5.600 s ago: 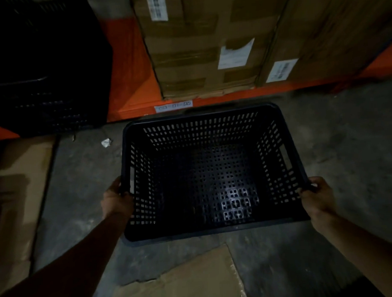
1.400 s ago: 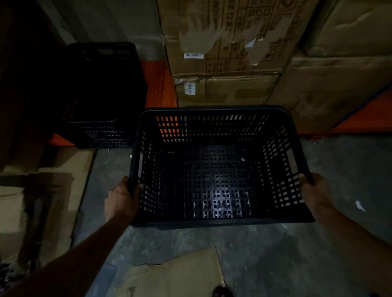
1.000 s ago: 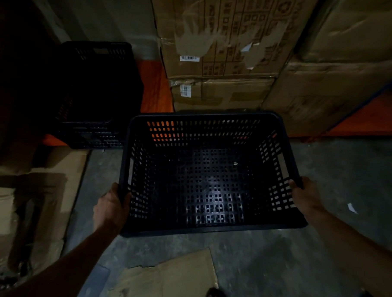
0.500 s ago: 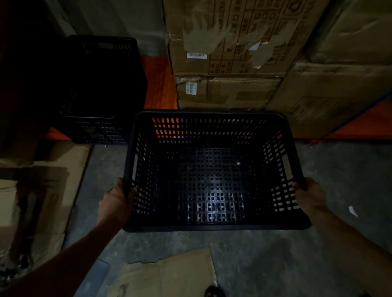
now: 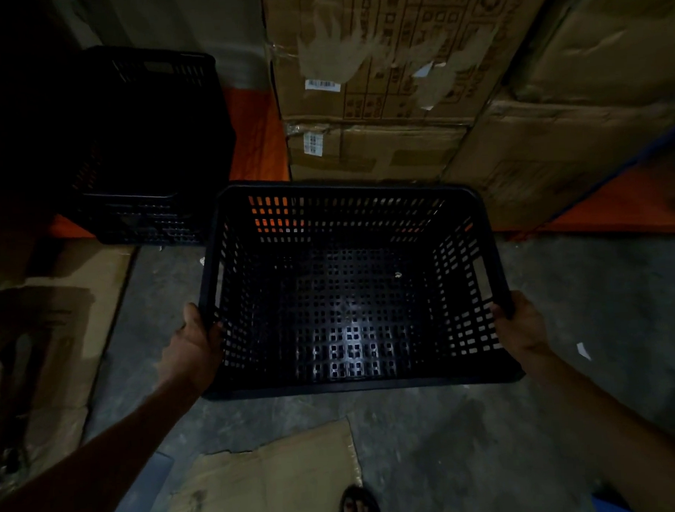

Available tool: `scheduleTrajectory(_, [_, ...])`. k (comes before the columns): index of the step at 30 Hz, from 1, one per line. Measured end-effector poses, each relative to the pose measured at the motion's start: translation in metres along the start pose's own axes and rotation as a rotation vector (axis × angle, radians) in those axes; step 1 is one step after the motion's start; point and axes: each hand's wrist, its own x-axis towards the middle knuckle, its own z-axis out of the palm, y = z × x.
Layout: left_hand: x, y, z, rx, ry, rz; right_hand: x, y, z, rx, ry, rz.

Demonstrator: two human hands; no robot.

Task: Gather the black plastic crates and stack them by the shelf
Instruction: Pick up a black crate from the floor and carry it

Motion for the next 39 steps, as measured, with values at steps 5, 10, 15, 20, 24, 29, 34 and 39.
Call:
scheduleTrajectory(5, [-0.002,-0.003,0.002,-0.01,0.034,0.029,0.004,-0.003,-0.008,-0.024,0.068,-0.057])
scheduleTrajectory(10, [0.002,0.009,0.008,-0.017,0.017,0.064,0.01,0.007,-0.013,-0.035,0.056,-0.012])
scheduleTrajectory(15, [0.004,0.008,0.011,0.025,0.056,0.068,0.006,0.013,-0.012,0.009,0.027,-0.011])
scheduleTrajectory(20, [0.005,0.005,0.009,0.036,0.104,0.061,0.005,0.014,-0.01,0.021,-0.01,-0.017])
scheduleTrajectory(24, [0.002,0.001,0.007,0.075,0.13,0.038,0.007,0.016,-0.005,0.036,-0.053,-0.027])
scheduleTrajectory(29, [0.007,0.002,0.006,0.047,0.084,0.053,0.008,0.016,0.002,-0.009,0.019,-0.049])
scheduleTrajectory(34, [0.0,0.005,0.012,0.071,0.11,0.011,0.009,0.015,-0.005,-0.022,-0.085,-0.034])
scheduleTrajectory(39, [-0.002,0.006,0.017,0.076,0.133,-0.017,0.011,0.013,-0.01,-0.063,-0.095,-0.082])
